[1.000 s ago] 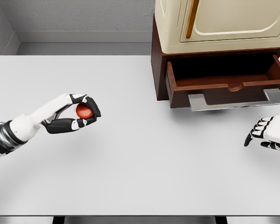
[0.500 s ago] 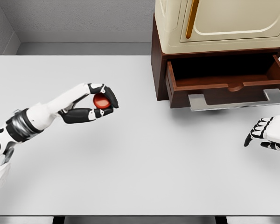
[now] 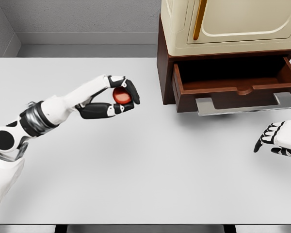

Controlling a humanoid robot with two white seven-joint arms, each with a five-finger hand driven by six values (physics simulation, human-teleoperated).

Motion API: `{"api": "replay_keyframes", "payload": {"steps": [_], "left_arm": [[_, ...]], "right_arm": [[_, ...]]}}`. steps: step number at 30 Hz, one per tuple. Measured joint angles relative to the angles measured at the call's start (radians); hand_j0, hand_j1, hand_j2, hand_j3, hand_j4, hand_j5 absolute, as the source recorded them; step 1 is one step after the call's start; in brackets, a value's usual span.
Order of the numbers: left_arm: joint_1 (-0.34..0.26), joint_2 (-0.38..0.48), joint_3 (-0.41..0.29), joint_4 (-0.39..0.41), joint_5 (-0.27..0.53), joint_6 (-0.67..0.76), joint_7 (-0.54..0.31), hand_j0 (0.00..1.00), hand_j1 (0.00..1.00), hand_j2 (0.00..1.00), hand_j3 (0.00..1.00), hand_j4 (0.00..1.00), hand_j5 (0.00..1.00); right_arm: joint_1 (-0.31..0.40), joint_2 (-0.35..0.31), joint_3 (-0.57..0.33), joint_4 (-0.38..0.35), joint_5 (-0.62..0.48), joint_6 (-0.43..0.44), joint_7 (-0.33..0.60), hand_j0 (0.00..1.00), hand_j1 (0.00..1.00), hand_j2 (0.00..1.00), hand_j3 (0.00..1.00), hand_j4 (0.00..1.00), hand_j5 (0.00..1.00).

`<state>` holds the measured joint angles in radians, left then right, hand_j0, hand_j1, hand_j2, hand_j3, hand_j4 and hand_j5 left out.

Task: Put the switch into the drawer with left arm, and close the drawer with right arm

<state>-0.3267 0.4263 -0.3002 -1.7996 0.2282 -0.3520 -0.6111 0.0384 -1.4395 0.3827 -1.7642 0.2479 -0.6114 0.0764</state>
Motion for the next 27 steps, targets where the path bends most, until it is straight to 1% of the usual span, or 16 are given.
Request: {"api": "replay_keyframes", "payload": {"steps": [5, 7, 10, 14, 19, 22, 27], "left_arm": [[-0.034, -0.055, -0.004, 0.0, -0.037, 0.006, 0.0, 0.43, 0.43, 0.43, 0.43, 0.43, 0.43], [-0.04, -0.074, -0.006, 0.0, -0.046, 0.006, 0.0, 0.43, 0.43, 0.43, 0.43, 0.43, 0.43], [-0.066, -0.102, -0.009, 0.0, -0.056, 0.007, 0.0, 0.43, 0.43, 0.43, 0.43, 0.43, 0.43], [-0.084, -0.147, -0.02, 0.0, -0.091, 0.007, 0.0, 0.43, 0.43, 0.43, 0.43, 0.43, 0.43], [-0.117, -0.186, -0.029, 0.0, -0.117, 0.007, 0.0, 0.43, 0.43, 0.43, 0.43, 0.43, 0.43], [-0.126, -0.225, -0.037, 0.001, -0.163, 0.008, 0.0, 0.43, 0.43, 0.43, 0.43, 0.43, 0.43], [-0.15, -0.312, -0.041, 0.011, -0.289, 0.05, 0.0, 0.43, 0.43, 0.43, 0.43, 0.43, 0.43]], "right_arm": [[0.0, 0.0, 0.0, 0.0, 0.0, 0.0, 0.0, 0.59, 0.59, 0.59, 0.59, 0.59, 0.59], [0.0, 0.0, 0.0, 0.0, 0.001, 0.0, 0.0, 0.59, 0.59, 0.59, 0.59, 0.59, 0.59], [0.0, 0.0, 0.0, 0.0, 0.002, 0.0, 0.0, 0.59, 0.59, 0.59, 0.59, 0.59, 0.59], [0.0, 0.0, 0.0, 0.001, 0.002, 0.0, 0.0, 0.59, 0.59, 0.59, 0.59, 0.59, 0.59], [0.0, 0.0, 0.0, 0.001, 0.002, 0.0, -0.001, 0.59, 0.59, 0.59, 0.59, 0.59, 0.59], [0.001, 0.0, 0.0, 0.002, 0.002, 0.0, -0.001, 0.59, 0.59, 0.59, 0.59, 0.59, 0.59], [0.001, 0.0, 0.0, 0.002, 0.002, 0.0, -0.001, 0.59, 0.59, 0.59, 0.59, 0.59, 0.59]]}}
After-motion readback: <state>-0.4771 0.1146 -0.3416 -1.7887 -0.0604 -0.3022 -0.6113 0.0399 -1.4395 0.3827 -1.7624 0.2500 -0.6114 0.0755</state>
